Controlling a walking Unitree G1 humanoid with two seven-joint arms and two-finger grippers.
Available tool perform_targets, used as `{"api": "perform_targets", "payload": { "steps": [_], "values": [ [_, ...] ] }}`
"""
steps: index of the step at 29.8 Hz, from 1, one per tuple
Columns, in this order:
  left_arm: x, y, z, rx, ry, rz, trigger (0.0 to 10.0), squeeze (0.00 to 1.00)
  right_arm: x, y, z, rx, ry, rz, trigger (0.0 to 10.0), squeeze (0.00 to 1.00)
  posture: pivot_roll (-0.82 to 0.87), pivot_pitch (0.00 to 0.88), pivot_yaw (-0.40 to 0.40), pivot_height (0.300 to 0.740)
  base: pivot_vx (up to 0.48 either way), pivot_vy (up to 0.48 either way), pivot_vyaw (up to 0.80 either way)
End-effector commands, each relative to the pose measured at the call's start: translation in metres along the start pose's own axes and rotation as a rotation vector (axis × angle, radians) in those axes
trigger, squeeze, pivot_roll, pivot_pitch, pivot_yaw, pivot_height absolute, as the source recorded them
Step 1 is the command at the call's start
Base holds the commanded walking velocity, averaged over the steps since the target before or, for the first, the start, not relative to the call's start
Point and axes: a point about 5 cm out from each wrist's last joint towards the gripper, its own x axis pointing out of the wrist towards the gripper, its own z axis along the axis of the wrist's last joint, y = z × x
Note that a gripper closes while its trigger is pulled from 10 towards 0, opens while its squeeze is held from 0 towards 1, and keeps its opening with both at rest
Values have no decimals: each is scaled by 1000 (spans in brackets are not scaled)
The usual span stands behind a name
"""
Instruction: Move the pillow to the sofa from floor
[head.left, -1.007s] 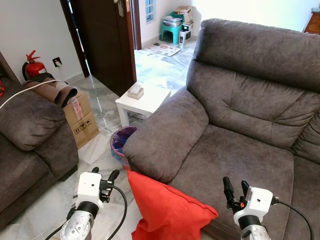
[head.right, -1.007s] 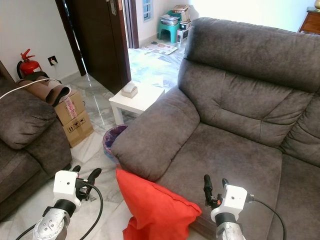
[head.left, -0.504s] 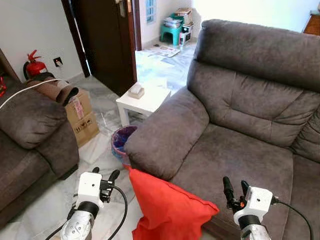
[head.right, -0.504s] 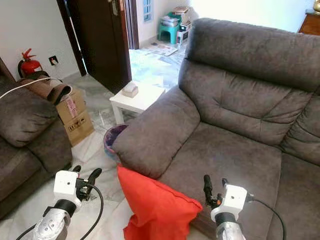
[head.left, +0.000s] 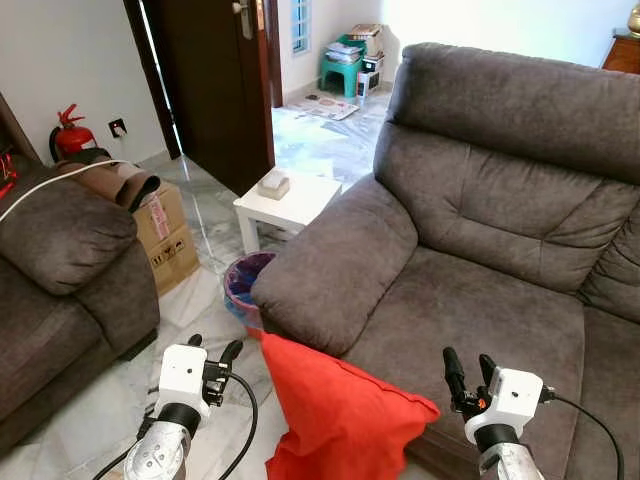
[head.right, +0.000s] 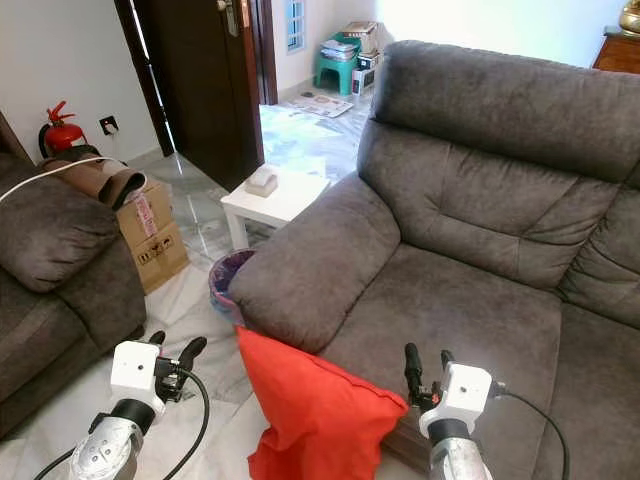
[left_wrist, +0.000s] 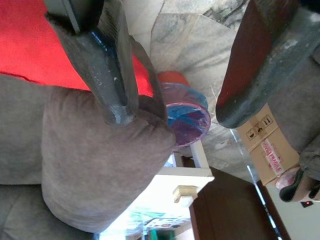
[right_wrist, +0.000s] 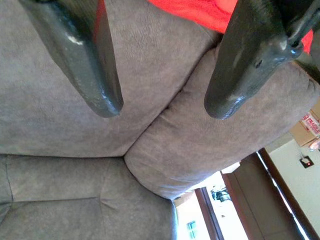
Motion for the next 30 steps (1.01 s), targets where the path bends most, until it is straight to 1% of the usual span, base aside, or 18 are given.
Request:
{"api": "perform_targets", "payload": {
  "steps": [1, 8, 11, 21, 30],
  "values": [
    [-2, 2, -1, 16, 7, 0, 10000, 0, -1, 2, -2, 4, 6, 5, 10000, 0, -26, 40, 11, 665, 0, 0, 0],
    [-3, 2, -2, 15, 8, 3, 10000, 0, -2, 2, -3, 7, 8, 11, 10000, 0, -26, 44, 11, 665, 0, 0, 0],
    [-3, 2, -2, 17, 11, 2, 10000, 0, -2, 5, -4, -1, 12, 33, 10000, 0, -26, 45, 10, 665, 0, 0, 0],
    [-3, 2, -1, 15, 8, 7, 10000, 0, -2, 5, -4, 2, 11, 34, 10000, 0, -22, 48, 8, 665, 0, 0, 0],
    [-3, 5, 0, 17, 5, 17, 10000, 0, -1, 6, -5, -1, 29, 33, 10000, 0, -13, 71, 7, 665, 0, 0, 0]
  ]
}}
